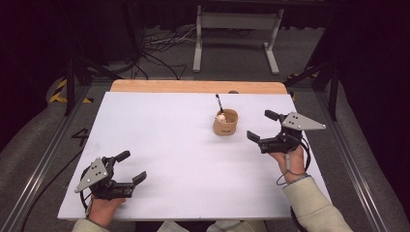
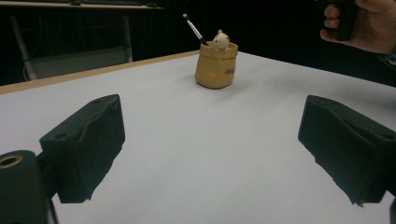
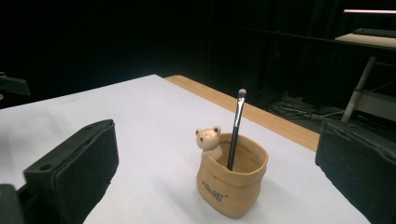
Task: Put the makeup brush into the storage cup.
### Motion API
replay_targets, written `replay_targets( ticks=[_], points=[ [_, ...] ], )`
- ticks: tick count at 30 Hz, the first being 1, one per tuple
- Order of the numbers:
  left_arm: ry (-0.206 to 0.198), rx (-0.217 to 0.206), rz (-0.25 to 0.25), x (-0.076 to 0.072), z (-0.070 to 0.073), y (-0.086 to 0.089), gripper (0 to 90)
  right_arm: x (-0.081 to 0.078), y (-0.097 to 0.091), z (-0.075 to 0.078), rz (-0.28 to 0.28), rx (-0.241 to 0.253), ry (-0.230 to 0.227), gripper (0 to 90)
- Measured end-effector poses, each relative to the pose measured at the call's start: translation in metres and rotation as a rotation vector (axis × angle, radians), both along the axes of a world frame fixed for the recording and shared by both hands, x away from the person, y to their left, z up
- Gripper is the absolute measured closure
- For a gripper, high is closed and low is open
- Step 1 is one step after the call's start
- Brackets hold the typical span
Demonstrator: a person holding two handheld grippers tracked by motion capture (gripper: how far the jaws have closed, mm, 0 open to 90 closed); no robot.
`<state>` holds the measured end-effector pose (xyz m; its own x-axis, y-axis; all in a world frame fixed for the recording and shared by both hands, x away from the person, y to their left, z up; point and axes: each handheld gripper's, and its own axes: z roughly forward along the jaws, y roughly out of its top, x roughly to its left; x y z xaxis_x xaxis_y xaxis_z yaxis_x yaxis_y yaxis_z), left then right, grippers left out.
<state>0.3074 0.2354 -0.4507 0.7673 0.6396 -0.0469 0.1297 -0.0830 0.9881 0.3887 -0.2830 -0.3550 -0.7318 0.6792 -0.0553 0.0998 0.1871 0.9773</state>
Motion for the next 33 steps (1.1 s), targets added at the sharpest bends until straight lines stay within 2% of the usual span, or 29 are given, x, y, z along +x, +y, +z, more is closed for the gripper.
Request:
replay_targets(
  ticks=[11,16,24,33],
  points=[
    [-0.001,-0.004,-0.01,-0.001,0.001,0.0,7.5,-0.024,-0.011,-0.018,0.048,-0.017,-0.079,0.0],
    [0.001,-0.011,-0.01,-0.002,0.002,0.0,7.0,-0.031,-0.013,-0.03,0.064,-0.015,-0.077,0.0],
    [-0.002,-0.01,-0.017,-0.002,0.002,-0.001,6.6,-0.037,-0.019,-0.05,0.075,0.024,-0.043,0.0],
    [-0.011,-0.003,-0.02,-0.002,0.002,-0.002,6.6,-0.043,-0.022,-0.067,0.073,0.014,-0.039,0.0]
  ],
)
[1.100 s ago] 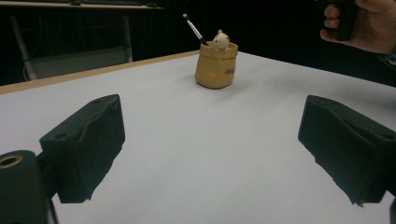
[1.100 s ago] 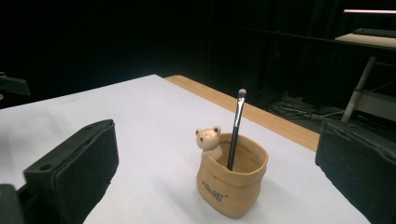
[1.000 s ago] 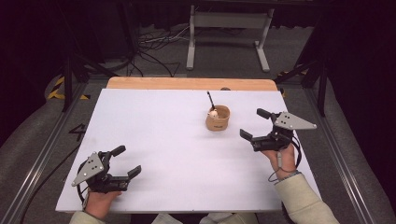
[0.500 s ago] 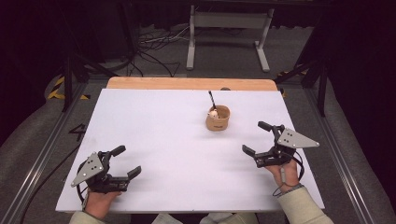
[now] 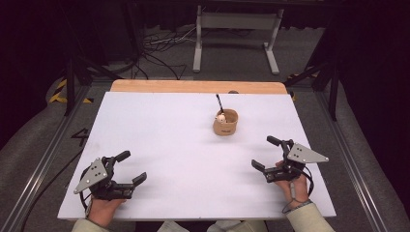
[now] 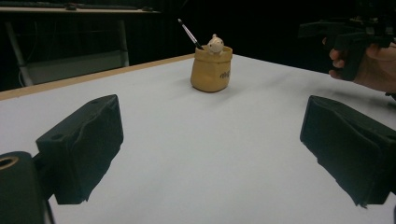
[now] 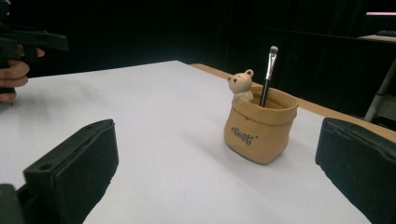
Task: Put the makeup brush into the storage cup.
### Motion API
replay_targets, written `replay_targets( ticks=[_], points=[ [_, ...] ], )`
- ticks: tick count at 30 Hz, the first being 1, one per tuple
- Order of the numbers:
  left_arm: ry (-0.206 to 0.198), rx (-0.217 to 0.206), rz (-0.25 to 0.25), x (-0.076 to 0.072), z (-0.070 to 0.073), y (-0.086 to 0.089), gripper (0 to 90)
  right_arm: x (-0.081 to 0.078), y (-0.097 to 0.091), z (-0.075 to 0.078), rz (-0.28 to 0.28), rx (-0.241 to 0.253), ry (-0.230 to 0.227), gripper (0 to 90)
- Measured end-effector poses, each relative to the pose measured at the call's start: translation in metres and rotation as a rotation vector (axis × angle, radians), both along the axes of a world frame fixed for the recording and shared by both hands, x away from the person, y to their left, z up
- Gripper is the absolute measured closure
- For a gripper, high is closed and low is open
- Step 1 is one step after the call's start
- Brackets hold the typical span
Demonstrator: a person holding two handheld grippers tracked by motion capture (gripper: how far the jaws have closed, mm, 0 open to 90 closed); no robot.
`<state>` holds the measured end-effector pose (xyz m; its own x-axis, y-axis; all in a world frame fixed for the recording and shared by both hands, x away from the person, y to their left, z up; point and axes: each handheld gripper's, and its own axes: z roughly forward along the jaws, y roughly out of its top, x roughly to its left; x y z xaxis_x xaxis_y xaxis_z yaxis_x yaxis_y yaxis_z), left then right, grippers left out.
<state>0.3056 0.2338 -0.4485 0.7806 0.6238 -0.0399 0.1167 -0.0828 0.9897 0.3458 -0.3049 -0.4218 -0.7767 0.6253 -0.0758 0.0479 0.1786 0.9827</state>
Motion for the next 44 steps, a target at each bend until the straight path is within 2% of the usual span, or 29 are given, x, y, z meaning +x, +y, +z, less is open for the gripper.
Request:
replay_targets(
  ticks=[5,10,20,25,27,32,44],
  points=[
    [-0.002,0.0,-0.003,0.0,0.0,0.0,6.7,-0.003,-0.002,-0.006,0.007,-0.001,0.006,0.0],
    [0.003,-0.004,-0.009,0.0,0.0,-0.001,6.6,-0.006,-0.005,-0.013,-0.016,0.005,0.019,0.0],
    [0.003,-0.004,-0.021,0.001,-0.002,-0.004,6.5,-0.007,0.0,-0.02,-0.022,-0.004,0.048,0.0],
    [-0.005,0.003,-0.024,0.001,-0.002,-0.004,6.6,-0.007,0.003,-0.022,-0.019,-0.021,0.081,0.0],
    [-0.004,0.001,-0.025,0.001,-0.002,-0.004,6.5,-0.007,0.005,-0.023,-0.018,-0.047,0.094,0.0],
    [0.003,-0.004,-0.027,0.001,-0.003,-0.003,6.6,-0.007,0.007,-0.025,-0.022,-0.06,0.115,0.0],
    [0.0,-0.001,-0.034,0.002,-0.003,-0.004,6.6,-0.007,0.007,-0.025,-0.028,-0.058,0.109,0.0]
  ],
)
